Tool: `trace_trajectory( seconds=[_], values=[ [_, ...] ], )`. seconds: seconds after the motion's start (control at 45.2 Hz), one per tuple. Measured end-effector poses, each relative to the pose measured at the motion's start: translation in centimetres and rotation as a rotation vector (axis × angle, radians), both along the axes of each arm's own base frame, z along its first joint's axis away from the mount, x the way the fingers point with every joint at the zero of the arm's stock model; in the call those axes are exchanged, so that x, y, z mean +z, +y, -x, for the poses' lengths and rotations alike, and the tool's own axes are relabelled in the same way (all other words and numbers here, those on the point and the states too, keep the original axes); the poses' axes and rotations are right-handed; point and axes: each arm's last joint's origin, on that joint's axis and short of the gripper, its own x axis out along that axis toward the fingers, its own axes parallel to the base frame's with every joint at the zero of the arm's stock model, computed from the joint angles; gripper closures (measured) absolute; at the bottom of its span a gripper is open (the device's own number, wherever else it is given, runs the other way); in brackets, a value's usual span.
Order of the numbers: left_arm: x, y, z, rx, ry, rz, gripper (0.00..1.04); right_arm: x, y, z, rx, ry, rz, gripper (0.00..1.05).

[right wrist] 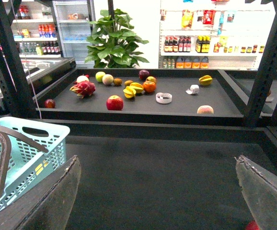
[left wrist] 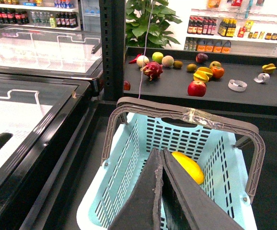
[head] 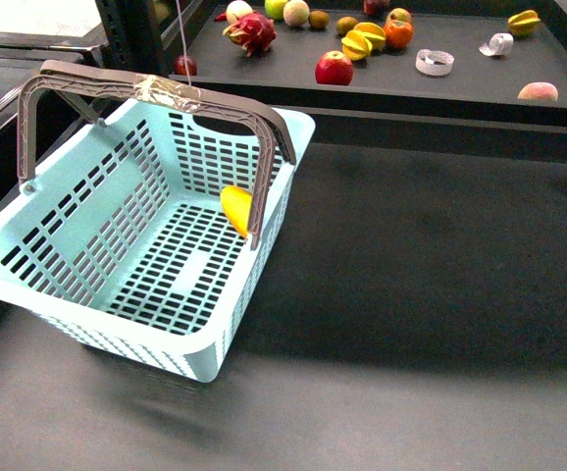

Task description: Pick mango with right arm and hold basket with left

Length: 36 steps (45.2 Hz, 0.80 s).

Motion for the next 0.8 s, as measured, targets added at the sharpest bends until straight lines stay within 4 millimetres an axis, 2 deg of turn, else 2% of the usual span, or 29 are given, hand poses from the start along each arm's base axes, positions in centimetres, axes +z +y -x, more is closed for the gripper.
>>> trace_trajectory(
  seconds=[0.796],
  values=[
    [1.1,0.0,4.1,0.000,-0.035,-0.009,1.01,0.0,0.0,0.0,0.000,0.000,0.000,0.08]
  ],
)
